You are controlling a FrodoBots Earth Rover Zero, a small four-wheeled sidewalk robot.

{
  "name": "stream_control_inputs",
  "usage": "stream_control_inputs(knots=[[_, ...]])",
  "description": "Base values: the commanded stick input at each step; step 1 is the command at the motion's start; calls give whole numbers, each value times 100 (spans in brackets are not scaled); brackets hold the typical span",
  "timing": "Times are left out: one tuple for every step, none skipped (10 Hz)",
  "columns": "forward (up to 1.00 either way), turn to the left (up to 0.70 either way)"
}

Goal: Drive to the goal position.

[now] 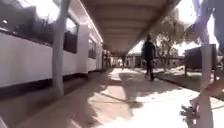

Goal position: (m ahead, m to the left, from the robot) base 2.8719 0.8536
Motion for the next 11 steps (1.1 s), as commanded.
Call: stream_control_inputs(knots=[[100, 0], [100, 0], [100, 0], [100, 0], [100, 0], [100, 0], [100, 0], [100, 0], [100, 0], [100, 0], [100, 0]])
